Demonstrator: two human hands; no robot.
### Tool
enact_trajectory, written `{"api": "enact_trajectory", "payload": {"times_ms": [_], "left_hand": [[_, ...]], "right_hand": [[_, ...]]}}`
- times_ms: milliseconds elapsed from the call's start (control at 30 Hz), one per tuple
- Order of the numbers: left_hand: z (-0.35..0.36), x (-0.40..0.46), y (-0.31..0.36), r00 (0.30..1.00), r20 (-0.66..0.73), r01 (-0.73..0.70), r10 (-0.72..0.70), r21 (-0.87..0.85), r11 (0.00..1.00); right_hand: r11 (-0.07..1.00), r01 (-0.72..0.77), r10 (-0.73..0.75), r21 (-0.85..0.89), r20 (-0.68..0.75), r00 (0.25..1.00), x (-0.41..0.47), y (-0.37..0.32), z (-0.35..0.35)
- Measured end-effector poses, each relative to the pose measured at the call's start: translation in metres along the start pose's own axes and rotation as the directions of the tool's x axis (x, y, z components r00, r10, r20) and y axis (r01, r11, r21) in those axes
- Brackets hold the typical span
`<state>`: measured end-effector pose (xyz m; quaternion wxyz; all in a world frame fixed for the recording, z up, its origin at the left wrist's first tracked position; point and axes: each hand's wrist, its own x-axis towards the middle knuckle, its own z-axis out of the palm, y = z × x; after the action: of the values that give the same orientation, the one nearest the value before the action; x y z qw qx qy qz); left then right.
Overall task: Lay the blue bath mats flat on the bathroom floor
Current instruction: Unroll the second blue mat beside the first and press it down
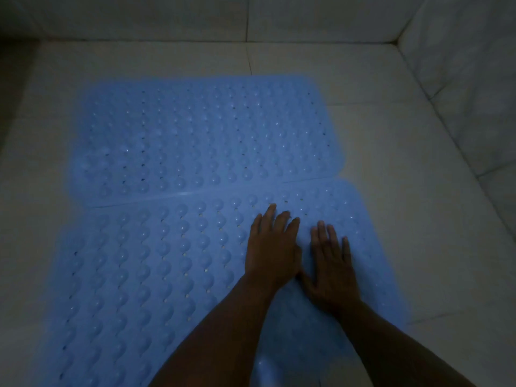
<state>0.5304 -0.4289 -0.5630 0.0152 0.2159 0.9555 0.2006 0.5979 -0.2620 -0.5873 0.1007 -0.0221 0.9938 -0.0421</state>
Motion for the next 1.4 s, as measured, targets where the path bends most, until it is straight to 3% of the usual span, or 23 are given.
{"api": "enact_trajectory", "payload": {"times_ms": [233,367,467,600,700,800,967,1100,1267,1400], "left_hand": [[0.015,-0.007,-0.011,0.997,-0.076,-0.026,0.028,0.035,0.999],[0.008,0.0,-0.014,0.995,-0.099,-0.015,0.02,0.056,0.998],[-0.003,0.01,-0.006,0.995,-0.096,-0.011,0.019,0.079,0.997],[-0.009,0.011,0.006,0.978,-0.204,-0.038,0.048,0.055,0.998],[-0.009,0.008,0.01,0.976,-0.209,-0.049,0.057,0.042,0.998],[-0.007,0.004,0.009,0.979,-0.197,-0.052,0.06,0.048,0.998],[0.0,-0.001,0.003,0.989,-0.148,-0.011,0.02,0.065,0.998],[0.004,-0.004,-0.001,0.987,-0.155,-0.045,0.04,-0.029,0.999],[0.016,-0.017,-0.003,0.984,-0.159,-0.095,0.084,-0.058,0.994],[0.006,-0.016,0.003,0.988,-0.129,-0.096,0.085,-0.079,0.992]], "right_hand": [[1.0,0.015,-0.014,0.027,-0.056,0.998,0.002,0.0,0.005],[0.992,0.046,-0.062,0.119,0.131,0.989,0.008,0.007,-0.012],[0.954,-0.047,-0.054,0.295,0.323,0.945,0.028,0.024,-0.058],[0.964,-0.103,0.086,0.245,0.079,0.993,0.039,0.052,-0.092],[0.994,-0.073,0.059,0.086,0.162,0.985,0.024,0.06,-0.07],[0.995,-0.095,0.081,0.04,0.271,0.959,0.011,0.06,-0.037],[0.995,-0.095,0.091,0.043,0.083,0.992,-0.001,0.054,-0.011],[0.995,-0.092,0.093,0.022,-0.045,0.995,-0.005,0.053,-0.004],[0.995,-0.1,0.1,0.024,-0.027,0.995,-0.003,0.054,-0.005],[0.994,-0.083,0.066,0.077,0.201,0.977,0.005,0.064,-0.02]]}}
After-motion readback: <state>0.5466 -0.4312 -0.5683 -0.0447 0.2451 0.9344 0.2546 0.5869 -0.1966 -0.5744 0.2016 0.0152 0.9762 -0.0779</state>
